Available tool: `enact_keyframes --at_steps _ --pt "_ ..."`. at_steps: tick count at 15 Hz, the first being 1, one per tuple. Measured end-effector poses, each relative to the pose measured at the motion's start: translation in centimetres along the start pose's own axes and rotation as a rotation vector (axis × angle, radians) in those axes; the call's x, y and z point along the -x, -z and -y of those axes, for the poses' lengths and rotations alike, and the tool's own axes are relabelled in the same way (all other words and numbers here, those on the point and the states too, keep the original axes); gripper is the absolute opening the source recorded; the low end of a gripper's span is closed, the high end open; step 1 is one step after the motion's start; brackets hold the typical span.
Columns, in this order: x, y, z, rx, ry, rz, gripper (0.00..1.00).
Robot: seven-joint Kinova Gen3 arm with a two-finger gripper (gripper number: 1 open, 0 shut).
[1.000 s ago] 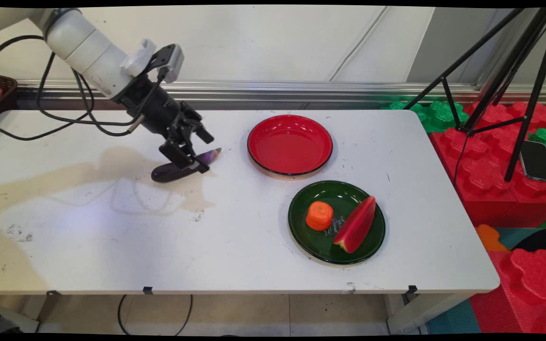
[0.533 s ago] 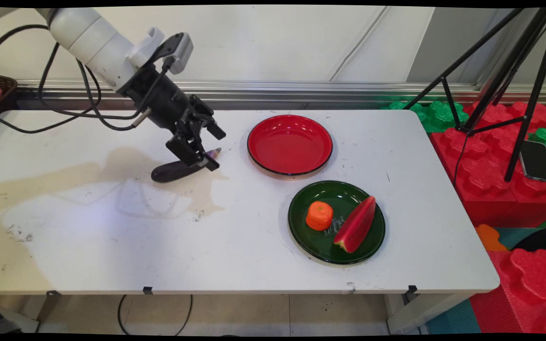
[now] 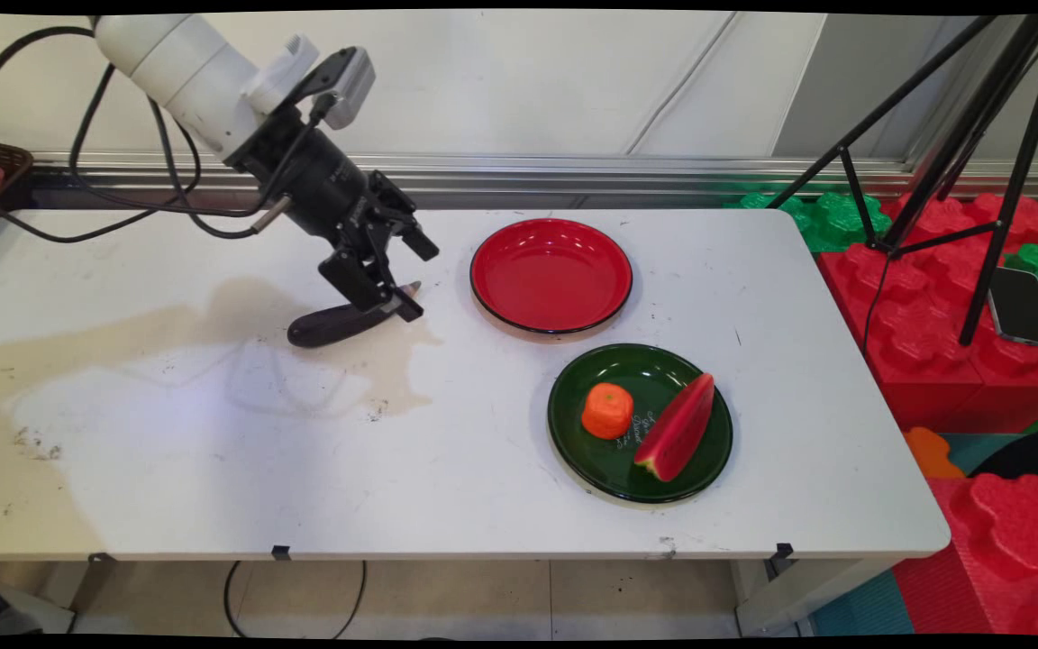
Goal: Pick up the mandarin from the green plate
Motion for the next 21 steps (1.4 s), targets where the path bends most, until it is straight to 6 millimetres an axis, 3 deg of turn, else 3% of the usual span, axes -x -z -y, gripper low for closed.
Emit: enact_keyframes --at_steps 9,21 --pt "-2.9 -4.4 -0.2 0.032 -0.034 0.005 1.00" --pt "-6.8 -15.0 -1.0 0.084 -0.083 0.056 1.00"
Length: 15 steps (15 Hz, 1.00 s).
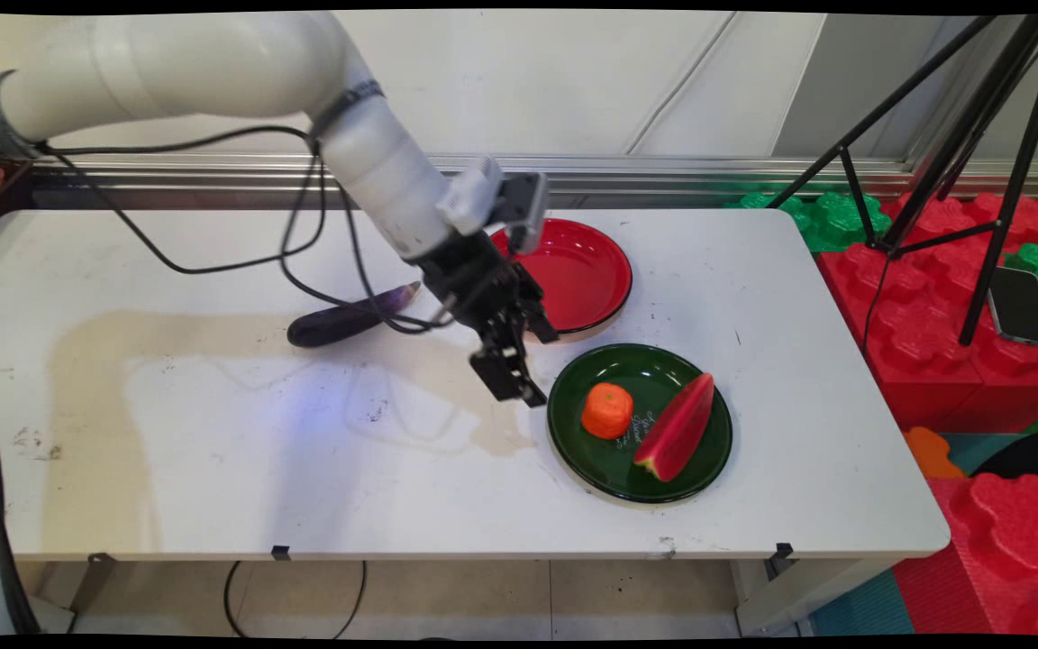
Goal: Pick up the mandarin from the green plate
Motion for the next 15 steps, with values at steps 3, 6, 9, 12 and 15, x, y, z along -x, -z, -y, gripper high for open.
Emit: enact_keyframes --at_steps 3,6,9,12,15 --pt "-0.9 -3.2 0.1 -0.001 -0.002 0.019 1.00" --pt "-1.5 -5.2 0.3 -0.007 0.000 0.033 1.00" --pt "-2.0 -7.4 0.7 -0.015 0.001 0.048 1.00" --pt "-2.5 -9.4 1.3 -0.026 -0.005 0.061 1.00" --pt "-3.0 -11.2 1.9 -0.036 -0.014 0.074 1.00"
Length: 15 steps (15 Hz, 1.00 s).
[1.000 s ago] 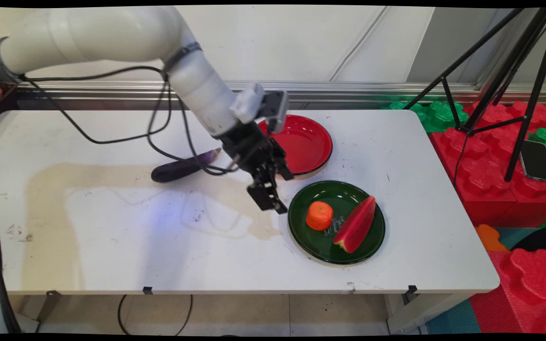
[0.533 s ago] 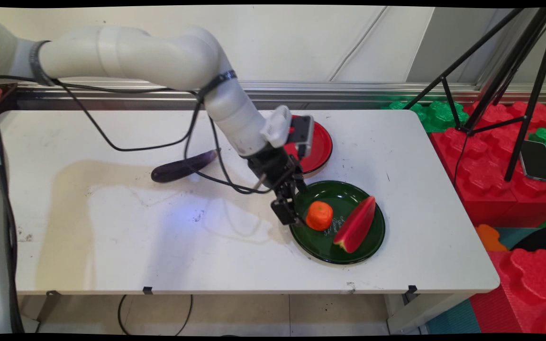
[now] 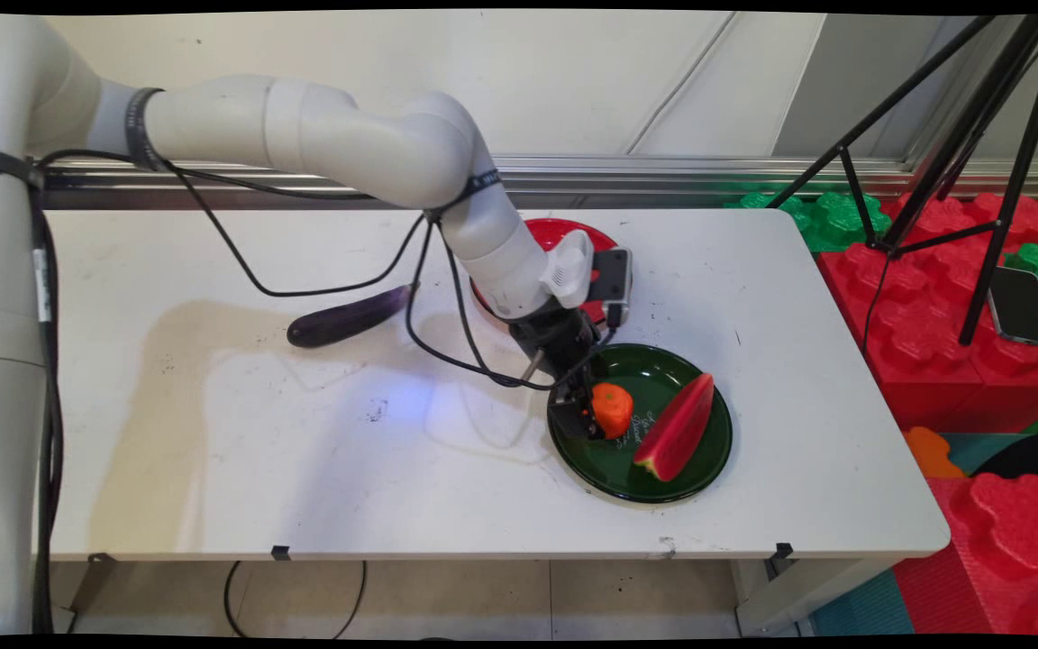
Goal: Pick up the mandarin from the green plate, then place the picked object on the table
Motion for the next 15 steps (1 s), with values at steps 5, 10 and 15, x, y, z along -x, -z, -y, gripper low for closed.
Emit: enact_keyframes --at_steps 5,10,15 --pt "-0.5 -1.6 0.5 -0.005 -0.011 0.011 1.00" --pt "-1.1 -2.5 0.9 -0.003 -0.026 0.009 0.00" --pt "-1.2 -2.4 1.2 -0.004 -0.036 0.011 0.00"
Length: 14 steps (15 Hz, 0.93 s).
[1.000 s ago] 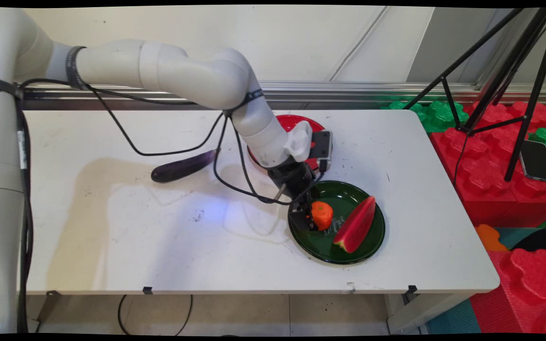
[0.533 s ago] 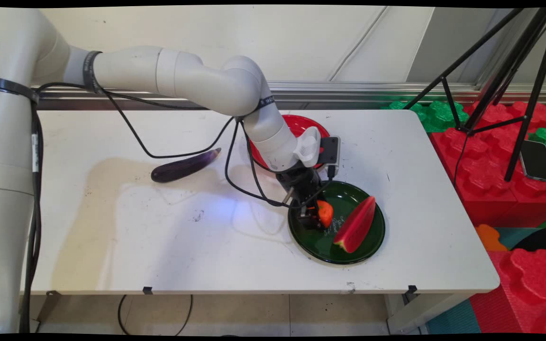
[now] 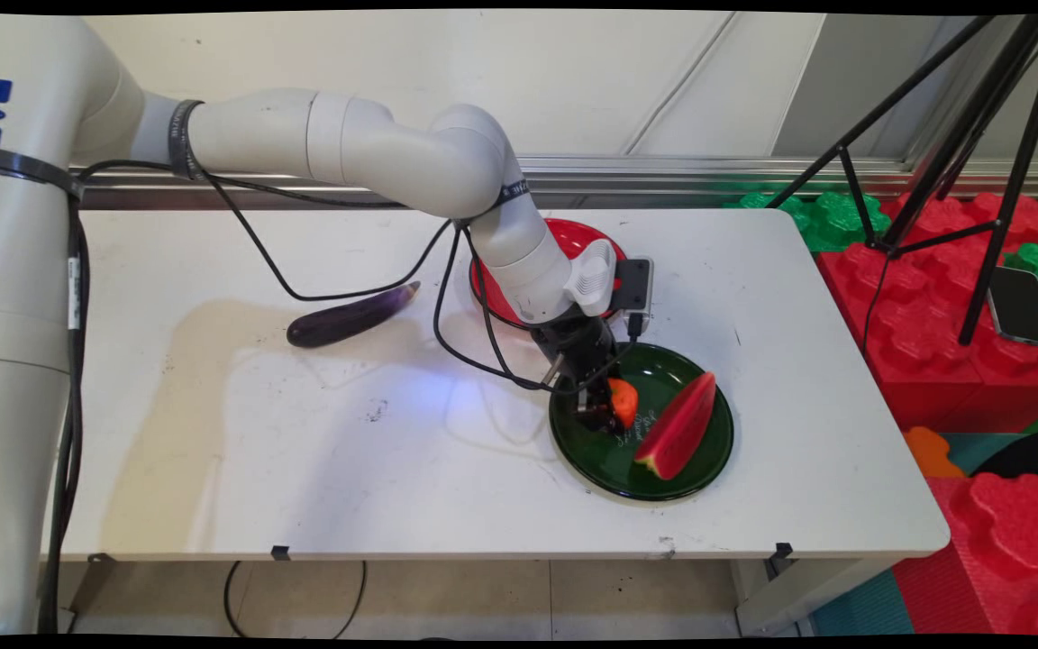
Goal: Place the picked object on the table
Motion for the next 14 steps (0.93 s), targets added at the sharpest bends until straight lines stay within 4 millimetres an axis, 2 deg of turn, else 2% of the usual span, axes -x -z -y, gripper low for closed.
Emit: enact_keyframes --at_steps 7,14 --pt "0.3 1.8 0.1 -0.016 0.028 -0.020 0.00" --pt "1.5 7.2 -0.3 -0.043 0.066 -0.066 0.00"
